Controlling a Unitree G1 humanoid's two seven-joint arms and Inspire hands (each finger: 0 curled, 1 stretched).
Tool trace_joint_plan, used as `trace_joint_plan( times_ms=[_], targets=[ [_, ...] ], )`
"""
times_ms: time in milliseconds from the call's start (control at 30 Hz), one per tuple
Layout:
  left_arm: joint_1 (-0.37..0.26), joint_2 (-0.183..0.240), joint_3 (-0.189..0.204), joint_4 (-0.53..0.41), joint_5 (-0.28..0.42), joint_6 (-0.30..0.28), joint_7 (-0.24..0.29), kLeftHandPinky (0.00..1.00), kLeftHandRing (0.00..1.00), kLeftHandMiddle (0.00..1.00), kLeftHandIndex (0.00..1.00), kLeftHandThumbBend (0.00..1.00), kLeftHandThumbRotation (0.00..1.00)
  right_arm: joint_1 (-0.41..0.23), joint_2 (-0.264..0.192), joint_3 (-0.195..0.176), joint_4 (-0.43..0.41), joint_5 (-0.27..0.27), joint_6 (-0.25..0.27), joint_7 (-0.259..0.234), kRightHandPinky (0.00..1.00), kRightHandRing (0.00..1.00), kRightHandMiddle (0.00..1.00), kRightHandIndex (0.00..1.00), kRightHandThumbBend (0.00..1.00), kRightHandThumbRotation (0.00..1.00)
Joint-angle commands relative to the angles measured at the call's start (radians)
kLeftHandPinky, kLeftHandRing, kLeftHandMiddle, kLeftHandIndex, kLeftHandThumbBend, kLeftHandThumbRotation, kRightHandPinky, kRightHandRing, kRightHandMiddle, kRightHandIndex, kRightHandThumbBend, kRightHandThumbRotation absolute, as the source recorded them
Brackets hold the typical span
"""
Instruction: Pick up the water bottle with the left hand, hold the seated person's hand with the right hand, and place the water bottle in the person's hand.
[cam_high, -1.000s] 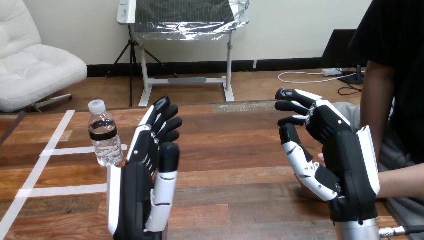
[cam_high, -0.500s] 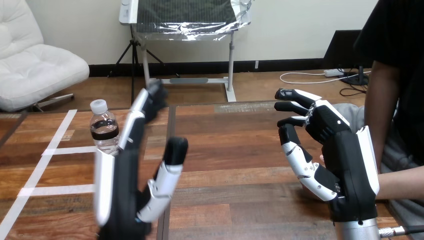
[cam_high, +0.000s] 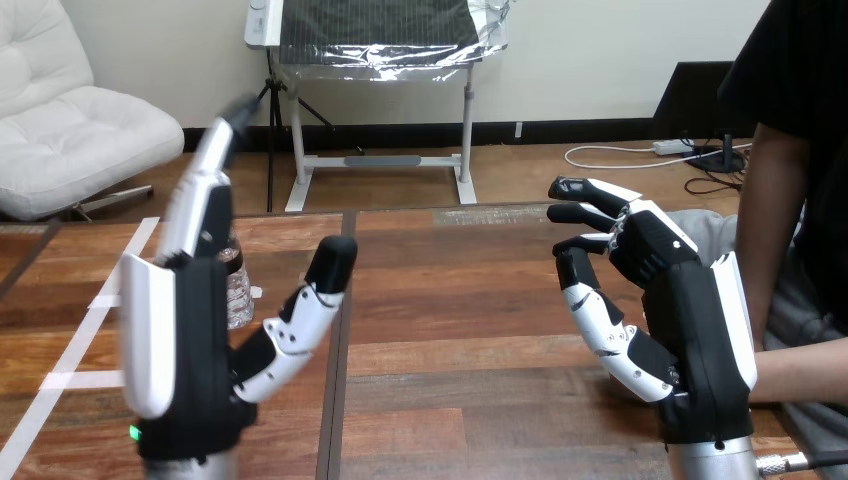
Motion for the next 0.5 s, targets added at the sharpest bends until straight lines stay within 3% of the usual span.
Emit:
trace_joint_plan(
  times_ms=[0, 467],
  targets=[
    [-0.075, 0.023, 0.041, 0.01, 0.075, 0.035, 0.038, 0.89, 0.92, 0.93, 0.93, 0.57, 0.82, -0.048, 0.008, 0.001, -0.032, 0.001, -0.002, -0.007, 0.58, 0.72, 0.78, 0.72, 0.32, 0.33],
    [-0.126, 0.078, 0.082, 0.038, 0.19, 0.155, 0.091, 0.87, 0.92, 0.94, 0.93, 0.58, 0.87, -0.052, 0.005, 0.002, -0.029, 0.013, 0.0, -0.001, 0.58, 0.73, 0.78, 0.72, 0.32, 0.33]
  ],
)
